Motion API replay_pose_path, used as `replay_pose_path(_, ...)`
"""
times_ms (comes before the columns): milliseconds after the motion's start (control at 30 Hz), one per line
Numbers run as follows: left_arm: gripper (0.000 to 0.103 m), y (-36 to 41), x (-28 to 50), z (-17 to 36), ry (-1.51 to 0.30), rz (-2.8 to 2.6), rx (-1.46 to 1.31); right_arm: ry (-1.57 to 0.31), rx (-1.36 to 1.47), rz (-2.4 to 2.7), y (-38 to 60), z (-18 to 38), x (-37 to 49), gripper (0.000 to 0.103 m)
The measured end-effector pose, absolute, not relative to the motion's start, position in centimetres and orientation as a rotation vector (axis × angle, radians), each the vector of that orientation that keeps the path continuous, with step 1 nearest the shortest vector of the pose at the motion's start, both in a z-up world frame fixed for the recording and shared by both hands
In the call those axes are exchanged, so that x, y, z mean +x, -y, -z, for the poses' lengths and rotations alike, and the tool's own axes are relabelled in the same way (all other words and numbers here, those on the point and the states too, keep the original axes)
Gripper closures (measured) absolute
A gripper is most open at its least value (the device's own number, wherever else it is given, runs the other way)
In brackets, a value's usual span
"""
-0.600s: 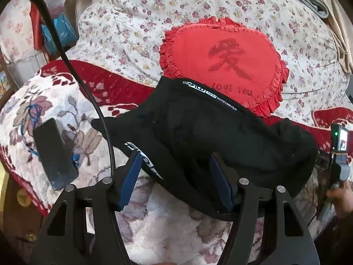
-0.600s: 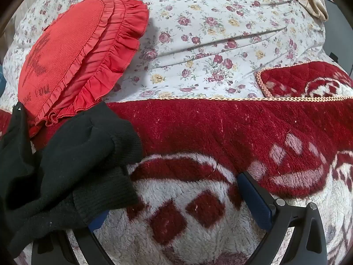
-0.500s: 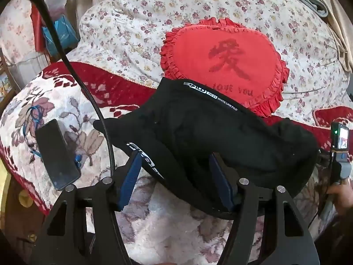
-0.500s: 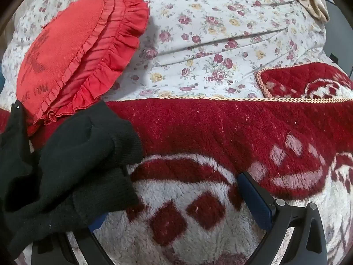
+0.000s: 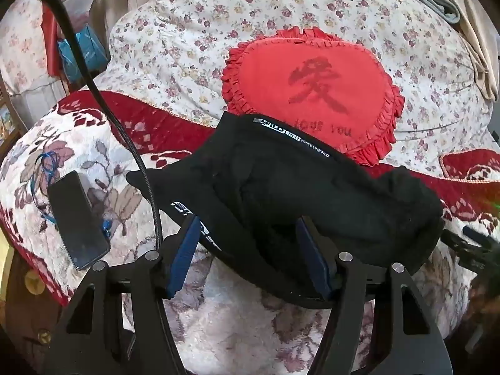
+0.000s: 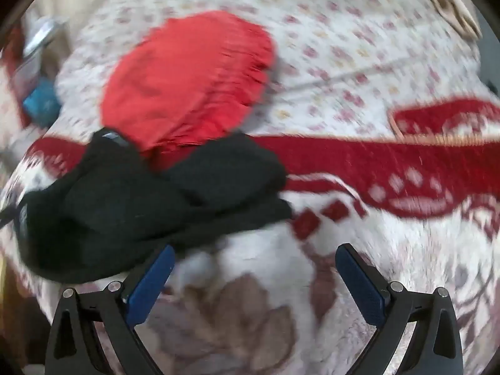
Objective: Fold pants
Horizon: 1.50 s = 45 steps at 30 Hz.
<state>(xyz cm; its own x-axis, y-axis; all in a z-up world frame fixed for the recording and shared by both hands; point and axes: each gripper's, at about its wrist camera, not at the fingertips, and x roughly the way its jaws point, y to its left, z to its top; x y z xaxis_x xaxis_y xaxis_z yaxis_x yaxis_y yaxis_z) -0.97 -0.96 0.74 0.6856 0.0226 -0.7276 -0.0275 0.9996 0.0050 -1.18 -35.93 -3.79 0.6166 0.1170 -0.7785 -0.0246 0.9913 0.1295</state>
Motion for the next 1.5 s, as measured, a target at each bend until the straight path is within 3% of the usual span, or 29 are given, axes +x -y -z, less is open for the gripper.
replay_pose_path(267, 0.039, 0.6, -0.9, -1.0, -0.806, -0.043, -0.004, -0.797, 0.074, -0.215, 30.9, -0.3, -1.0, 0.000)
replay_pose_path(1000, 0.039, -3.6, 4.9, 2.5, -0.882, -0.084, -0.016, -0.921, -0.106, -0.320, 23.9, 4.9, 8.7, 0.000)
replay_pose_path(1033, 0.039, -3.8, 4.9, 3.1, -0.899, -0.084, -0.014, -0.932, -0.107, -0.334, 23.8, 5.3, 9.1, 0.005)
replay_pose_path(1100, 0.039, -4.0, 4.8, 4.1, -0.925, -0.088, -0.009, -0.956, -0.088, -0.375, 23.8, 6.3, 10.2, 0.030)
replay_pose_path(1133, 0.039, -4.1, 4.6, 4.5, -0.936, -0.090, -0.008, -0.974, -0.072, -0.393, 23.8, 6.7, 10.6, 0.063)
replay_pose_path(1167, 0.039, -4.3, 4.3, 5.1, -0.952, -0.093, -0.008, -1.003, -0.050, -0.418, 23.9, 7.2, 11.1, 0.087)
replay_pose_path(1233, 0.039, -4.4, 3.8, 5.9, -0.970, -0.093, -0.011, -1.017, -0.038, -0.434, 24.0, 7.6, 11.6, 0.097)
replay_pose_path(1500, 0.039, -5.3, 1.7, 7.4, -0.990, -0.094, -0.066, -0.876, -0.240, -0.385, 22.6, 2.7, 14.9, 0.099)
